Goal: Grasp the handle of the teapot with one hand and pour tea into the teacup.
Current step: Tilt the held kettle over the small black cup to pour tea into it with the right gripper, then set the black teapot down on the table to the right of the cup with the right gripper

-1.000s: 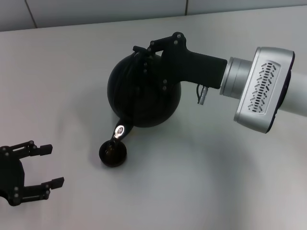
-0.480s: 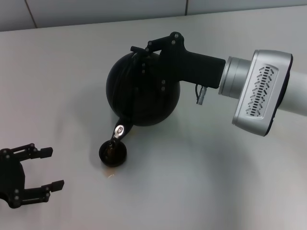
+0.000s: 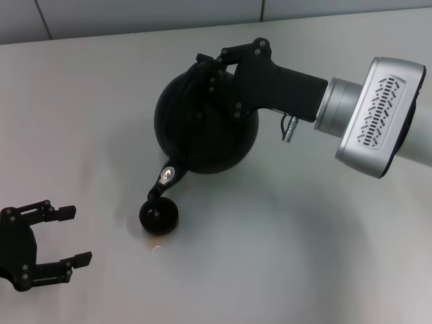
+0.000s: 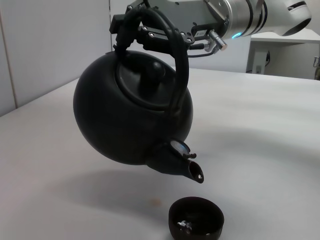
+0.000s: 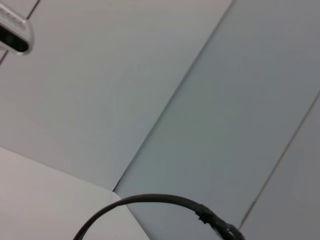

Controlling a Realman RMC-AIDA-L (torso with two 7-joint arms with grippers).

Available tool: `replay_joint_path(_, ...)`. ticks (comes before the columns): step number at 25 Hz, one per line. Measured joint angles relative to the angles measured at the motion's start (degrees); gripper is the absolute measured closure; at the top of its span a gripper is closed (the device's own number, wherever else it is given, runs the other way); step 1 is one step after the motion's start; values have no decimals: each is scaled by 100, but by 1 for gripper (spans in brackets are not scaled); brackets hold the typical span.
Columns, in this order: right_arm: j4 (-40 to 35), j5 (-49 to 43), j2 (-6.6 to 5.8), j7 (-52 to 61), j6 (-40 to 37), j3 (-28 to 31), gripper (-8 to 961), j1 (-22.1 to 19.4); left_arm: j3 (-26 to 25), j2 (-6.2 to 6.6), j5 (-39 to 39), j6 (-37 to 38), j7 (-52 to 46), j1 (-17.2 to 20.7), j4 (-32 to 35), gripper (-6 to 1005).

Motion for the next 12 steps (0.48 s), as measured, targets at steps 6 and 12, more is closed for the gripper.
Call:
replay_joint_path(6,343,527,-3,72,-13,-4,864,-8,-51,-6,0,11,-48,-30,10,208)
replay_joint_path(12,586,1331,-8,478,-48,4,864,-101,-55,-15,3,22,-109,-37,10,208)
